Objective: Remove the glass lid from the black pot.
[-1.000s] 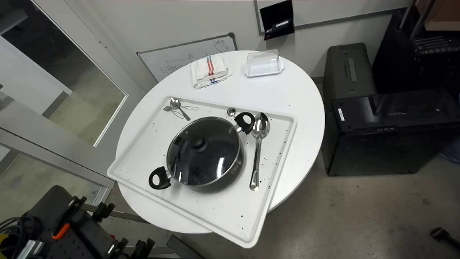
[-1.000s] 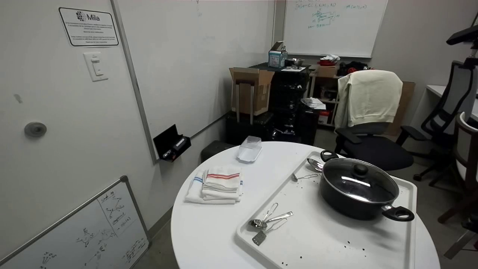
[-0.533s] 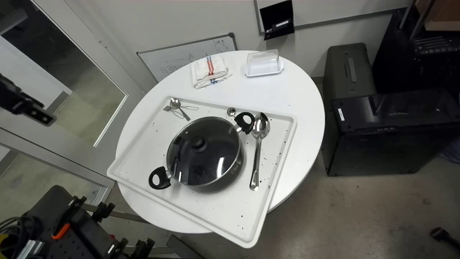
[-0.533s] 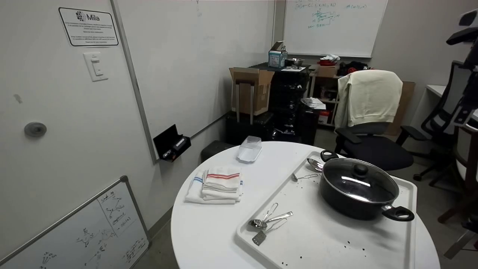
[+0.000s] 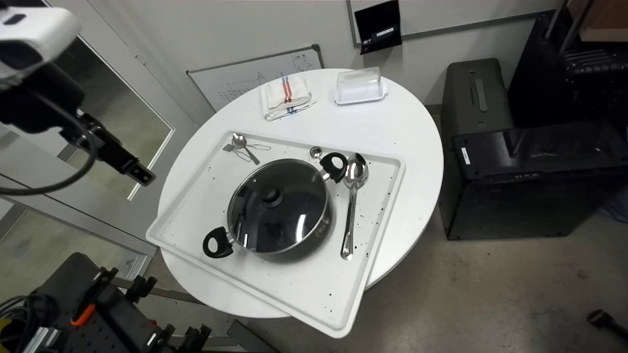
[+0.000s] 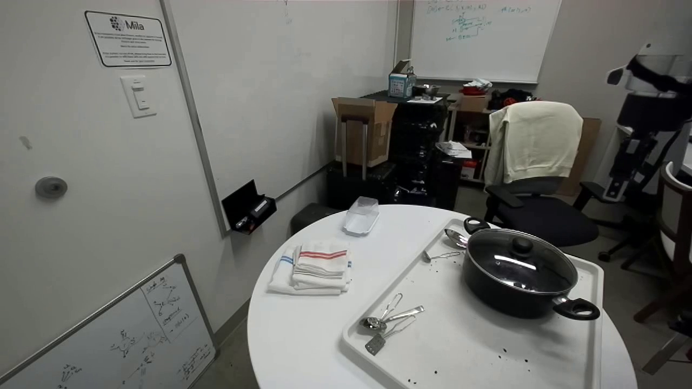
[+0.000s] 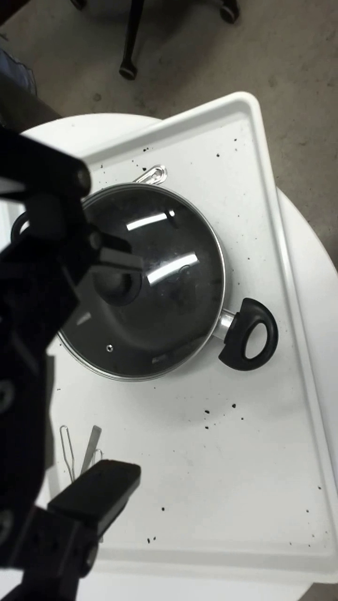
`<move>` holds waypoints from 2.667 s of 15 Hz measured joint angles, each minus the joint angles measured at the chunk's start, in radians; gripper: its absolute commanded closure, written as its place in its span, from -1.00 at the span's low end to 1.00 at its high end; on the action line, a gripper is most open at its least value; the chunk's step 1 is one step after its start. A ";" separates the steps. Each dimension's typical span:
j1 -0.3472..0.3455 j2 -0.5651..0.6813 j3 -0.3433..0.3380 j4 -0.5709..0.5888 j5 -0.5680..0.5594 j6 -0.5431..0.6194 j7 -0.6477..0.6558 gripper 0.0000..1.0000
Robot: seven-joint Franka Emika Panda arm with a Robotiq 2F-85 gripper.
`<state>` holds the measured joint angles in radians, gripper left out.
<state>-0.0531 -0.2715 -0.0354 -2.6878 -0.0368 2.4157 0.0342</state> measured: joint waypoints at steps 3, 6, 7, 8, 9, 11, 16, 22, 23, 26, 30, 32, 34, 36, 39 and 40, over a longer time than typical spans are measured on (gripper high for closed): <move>-0.012 0.114 -0.005 0.042 -0.013 0.077 0.000 -1.00; -0.020 0.228 -0.010 0.094 -0.027 0.138 0.000 -1.00; -0.022 0.263 -0.012 0.112 -0.027 0.151 0.000 -1.00; -0.022 0.299 -0.015 0.131 -0.027 0.164 0.000 -1.00; -0.022 0.333 -0.018 0.150 -0.027 0.178 0.000 -1.00; -0.022 0.400 -0.024 0.187 -0.027 0.201 0.001 -1.00; -0.023 0.546 -0.050 0.277 -0.026 0.247 0.003 -1.00; -0.024 0.676 -0.074 0.355 -0.026 0.279 0.008 -1.00; -0.024 0.692 -0.075 0.363 -0.026 0.284 0.008 -1.00; -0.023 0.730 -0.075 0.377 -0.026 0.300 0.008 -1.00; -0.022 0.765 -0.075 0.390 -0.026 0.330 0.008 -1.00; -0.022 0.777 -0.075 0.397 -0.026 0.342 0.008 -1.00; -0.022 0.787 -0.075 0.401 -0.026 0.354 0.008 -1.00; -0.022 0.798 -0.075 0.404 -0.026 0.369 0.008 -1.00; -0.022 0.813 -0.073 0.410 -0.025 0.380 0.008 -1.00; -0.022 0.818 -0.073 0.411 -0.025 0.385 0.008 -1.00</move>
<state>-0.0747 0.5465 -0.1081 -2.2766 -0.0622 2.8005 0.0418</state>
